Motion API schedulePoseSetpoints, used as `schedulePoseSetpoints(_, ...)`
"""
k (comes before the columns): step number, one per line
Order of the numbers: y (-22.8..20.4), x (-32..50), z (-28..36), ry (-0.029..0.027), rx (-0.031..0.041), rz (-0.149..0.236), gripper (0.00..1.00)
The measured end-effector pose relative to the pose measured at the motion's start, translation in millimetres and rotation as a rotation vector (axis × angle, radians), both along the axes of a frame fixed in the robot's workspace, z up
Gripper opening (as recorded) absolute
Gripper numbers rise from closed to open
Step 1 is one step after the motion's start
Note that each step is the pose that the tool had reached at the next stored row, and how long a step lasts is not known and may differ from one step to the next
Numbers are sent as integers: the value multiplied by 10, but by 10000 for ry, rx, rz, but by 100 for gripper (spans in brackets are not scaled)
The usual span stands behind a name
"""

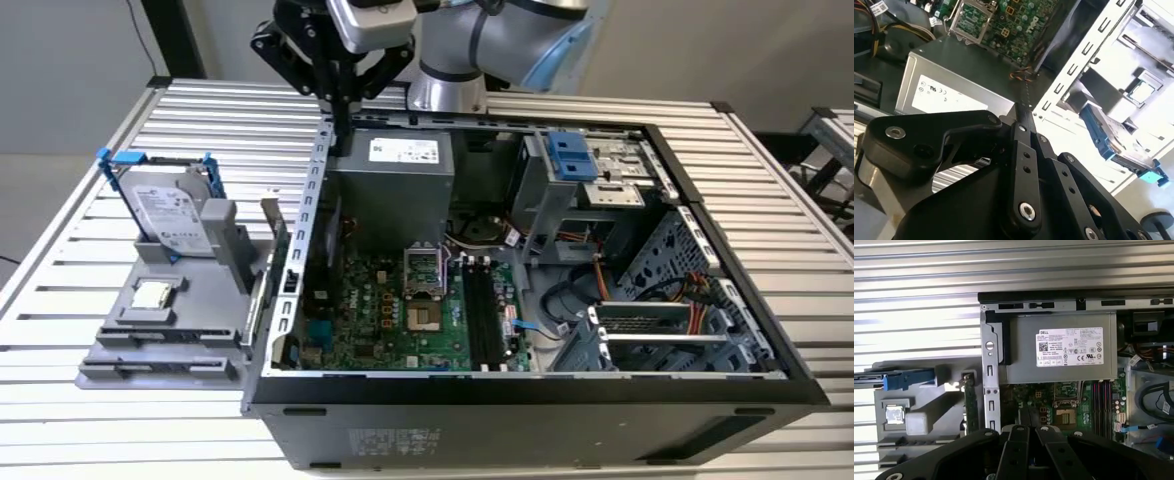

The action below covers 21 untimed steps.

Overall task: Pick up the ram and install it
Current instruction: 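Reach for the ram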

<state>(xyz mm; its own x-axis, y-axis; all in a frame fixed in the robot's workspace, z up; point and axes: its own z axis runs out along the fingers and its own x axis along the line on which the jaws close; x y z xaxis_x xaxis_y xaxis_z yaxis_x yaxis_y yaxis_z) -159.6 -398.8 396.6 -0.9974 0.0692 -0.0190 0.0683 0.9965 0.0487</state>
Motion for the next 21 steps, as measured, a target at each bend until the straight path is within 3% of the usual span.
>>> schedulePoseSetpoints(21, 0, -496, 0, -1, 0, 77, 0)
